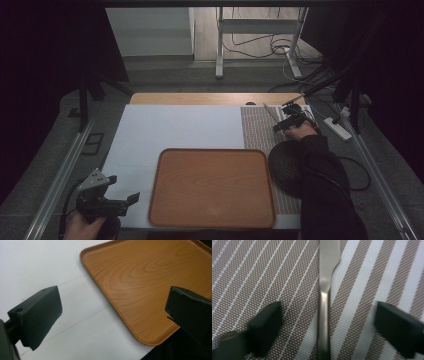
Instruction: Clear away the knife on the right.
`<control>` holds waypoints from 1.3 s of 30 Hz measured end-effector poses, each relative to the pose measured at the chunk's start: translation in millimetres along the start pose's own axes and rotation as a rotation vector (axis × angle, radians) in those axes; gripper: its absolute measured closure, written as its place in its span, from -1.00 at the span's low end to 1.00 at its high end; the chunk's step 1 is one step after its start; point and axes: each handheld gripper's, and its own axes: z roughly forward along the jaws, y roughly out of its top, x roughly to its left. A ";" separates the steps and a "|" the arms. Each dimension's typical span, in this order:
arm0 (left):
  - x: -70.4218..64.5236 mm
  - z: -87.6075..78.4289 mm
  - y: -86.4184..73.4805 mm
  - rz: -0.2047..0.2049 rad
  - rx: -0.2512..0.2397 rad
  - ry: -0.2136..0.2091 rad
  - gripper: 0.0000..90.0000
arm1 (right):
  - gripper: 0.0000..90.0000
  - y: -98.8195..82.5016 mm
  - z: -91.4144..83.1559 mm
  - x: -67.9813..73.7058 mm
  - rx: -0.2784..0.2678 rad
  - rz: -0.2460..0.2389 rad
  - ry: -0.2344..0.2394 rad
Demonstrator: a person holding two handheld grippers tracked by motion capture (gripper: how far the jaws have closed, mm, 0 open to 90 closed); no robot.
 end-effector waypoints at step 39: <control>-1.4 0.2 0.1 0.012 0.002 0.003 -0.98 | 0.78 1.8 -50.8 -15.2 -0.156 0.025 0.071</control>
